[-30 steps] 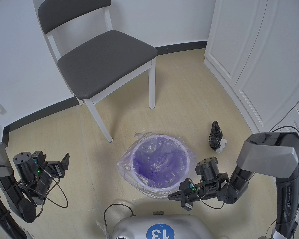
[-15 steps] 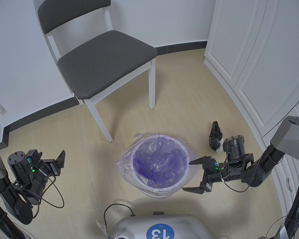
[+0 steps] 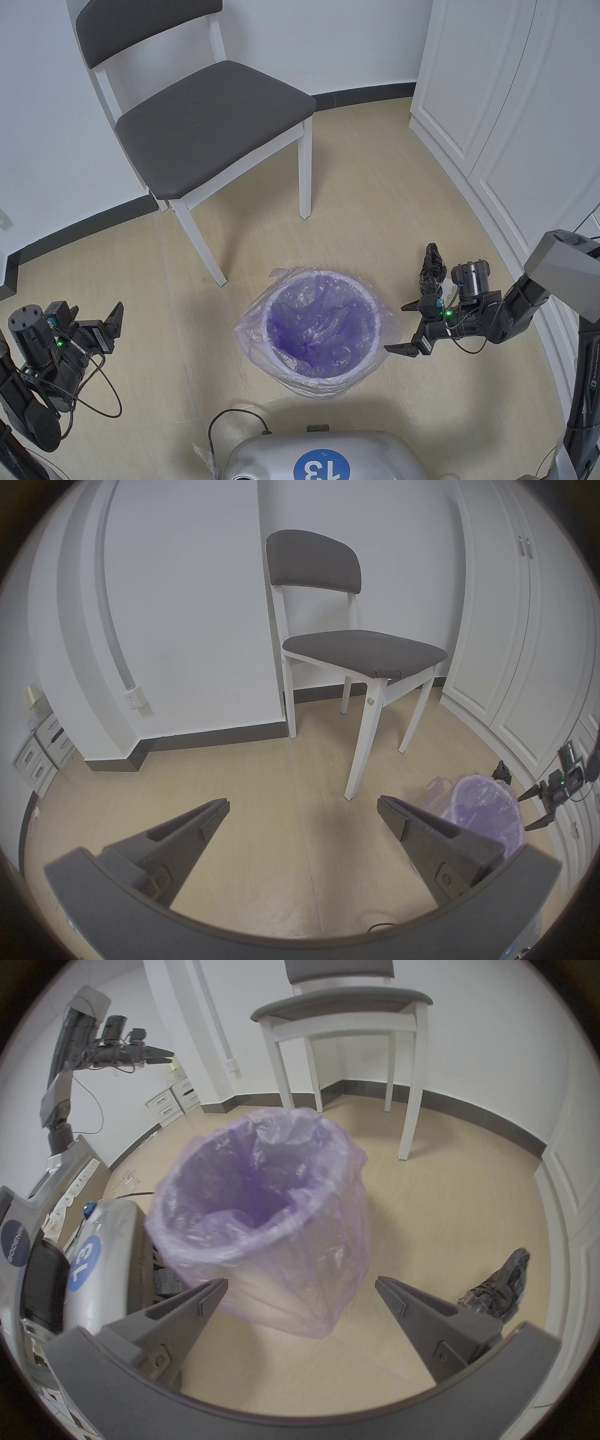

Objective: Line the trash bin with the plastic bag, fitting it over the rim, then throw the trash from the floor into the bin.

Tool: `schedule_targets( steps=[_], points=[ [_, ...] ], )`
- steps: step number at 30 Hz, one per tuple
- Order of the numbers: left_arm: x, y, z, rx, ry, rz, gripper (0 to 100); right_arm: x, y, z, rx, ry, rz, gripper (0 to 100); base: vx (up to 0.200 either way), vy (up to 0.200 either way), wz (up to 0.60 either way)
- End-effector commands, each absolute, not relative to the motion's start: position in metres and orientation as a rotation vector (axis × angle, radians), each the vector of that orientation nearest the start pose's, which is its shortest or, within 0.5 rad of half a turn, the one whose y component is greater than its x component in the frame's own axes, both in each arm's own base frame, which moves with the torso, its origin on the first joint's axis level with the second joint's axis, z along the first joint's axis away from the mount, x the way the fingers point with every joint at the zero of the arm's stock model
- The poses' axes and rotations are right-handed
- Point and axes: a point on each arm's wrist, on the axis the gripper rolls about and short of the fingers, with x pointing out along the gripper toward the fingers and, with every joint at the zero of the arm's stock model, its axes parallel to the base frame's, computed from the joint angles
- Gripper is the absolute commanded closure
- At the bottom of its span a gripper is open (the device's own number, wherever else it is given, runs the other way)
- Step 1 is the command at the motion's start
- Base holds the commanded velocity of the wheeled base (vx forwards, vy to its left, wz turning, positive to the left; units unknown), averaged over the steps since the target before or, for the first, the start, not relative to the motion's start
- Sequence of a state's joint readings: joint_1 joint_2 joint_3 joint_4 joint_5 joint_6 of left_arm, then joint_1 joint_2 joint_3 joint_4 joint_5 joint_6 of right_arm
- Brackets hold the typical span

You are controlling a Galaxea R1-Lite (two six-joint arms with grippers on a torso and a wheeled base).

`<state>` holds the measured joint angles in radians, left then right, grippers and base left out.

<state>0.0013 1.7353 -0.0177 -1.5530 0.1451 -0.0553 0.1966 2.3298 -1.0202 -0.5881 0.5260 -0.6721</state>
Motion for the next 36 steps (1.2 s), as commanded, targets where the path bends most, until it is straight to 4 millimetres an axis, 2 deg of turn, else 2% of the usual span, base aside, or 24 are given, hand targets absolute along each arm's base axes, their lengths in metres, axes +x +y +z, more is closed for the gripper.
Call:
schedule_targets(
  steps=[1, 9, 12, 15, 16, 18, 20, 21, 23, 25, 26, 28, 29, 32, 33, 36],
  points=[
    [0.199, 0.004, 0.095, -0.062, 0.151, 0.150, 0, 0.414, 0.091, -0.044, -0.425, 0.534, 0.887, 0, 0.000, 0.000, 0.00],
    [0.204, -0.013, 0.092, -0.078, 0.166, 0.071, 0, 0.445, 0.096, -0.060, -0.240, 0.529, 0.779, 0, 0.000, 0.000, 0.00],
    [0.215, -0.033, 0.087, -0.064, 0.181, -0.016, 0, 0.448, 0.097, -0.062, -0.192, 0.553, 0.765, 0, 0.000, 0.000, 0.00],
    [0.233, -0.047, 0.071, -0.050, 0.228, -0.062, 0, 0.451, 0.096, -0.061, -0.191, 0.542, 0.760, 0, 0.000, 0.000, 0.00],
    [0.236, -0.049, 0.068, -0.048, 0.236, -0.066, 0, 0.450, 0.096, -0.061, -0.191, 0.542, 0.760, 0, 0.000, 0.000, 0.00],
    [0.251, -0.058, 0.048, -0.036, 0.292, -0.087, 0, 0.447, 0.096, -0.061, -0.196, 0.545, 0.764, 0, 0.000, 0.000, 0.00],
    [0.264, -0.065, 0.033, -0.030, 0.320, -0.104, 0, 0.436, 0.095, -0.065, -0.195, 0.567, 0.766, 0, 0.000, 0.000, 0.00],
    [0.270, -0.068, 0.028, -0.029, 0.324, -0.116, 0, 0.430, 0.093, -0.060, -0.198, 0.551, 0.764, 0, 0.000, 0.000, 0.00],
    [0.282, -0.072, 0.021, -0.034, 0.320, -0.141, 0, 0.417, 0.089, -0.047, -0.196, 0.506, 0.754, 0, 0.000, 0.000, 0.00],
    [0.282, -0.072, 0.021, -0.034, 0.320, -0.141, 0, 0.417, 0.089, -0.047, -0.196, 0.506, 0.754, 0, 0.000, 0.000, 0.00],
    [0.295, -0.077, 0.013, -0.051, 0.315, -0.192, 0, 0.398, 0.074, -0.029, -0.208, 0.397, 0.714, 0, 0.000, 0.000, 0.00],
    [0.297, -0.080, 0.011, -0.053, 0.316, -0.202, 0, 0.393, 0.067, -0.021, -0.206, 0.356, 0.693, 0, 0.000, 0.000, 0.00],
    [0.297, -0.084, 0.010, -0.054, 0.318, -0.213, 0, 0.389, 0.059, -0.010, -0.190, 0.314, 0.665, 0, 0.000, 0.000, 0.00],
    [0.294, -0.086, 0.010, -0.059, 0.324, -0.219, 0, 0.389, 0.046, 0.003, -0.174, 0.283, 0.625, 0, 0.000, 0.000, 0.00],
    [0.290, -0.087, 0.014, -0.062, 0.318, -0.225, 0, 0.393, 0.030, 0.005, -0.172, 0.275, 0.585, 0, 0.000, 0.000, 0.00],
    [0.279, -0.087, 0.026, -0.076, 0.307, -0.241, 0, 0.408, 0.008, 0.008, -0.163, 0.278, 0.530, 0, 0.000, 0.000, 0.00]
  ],
)
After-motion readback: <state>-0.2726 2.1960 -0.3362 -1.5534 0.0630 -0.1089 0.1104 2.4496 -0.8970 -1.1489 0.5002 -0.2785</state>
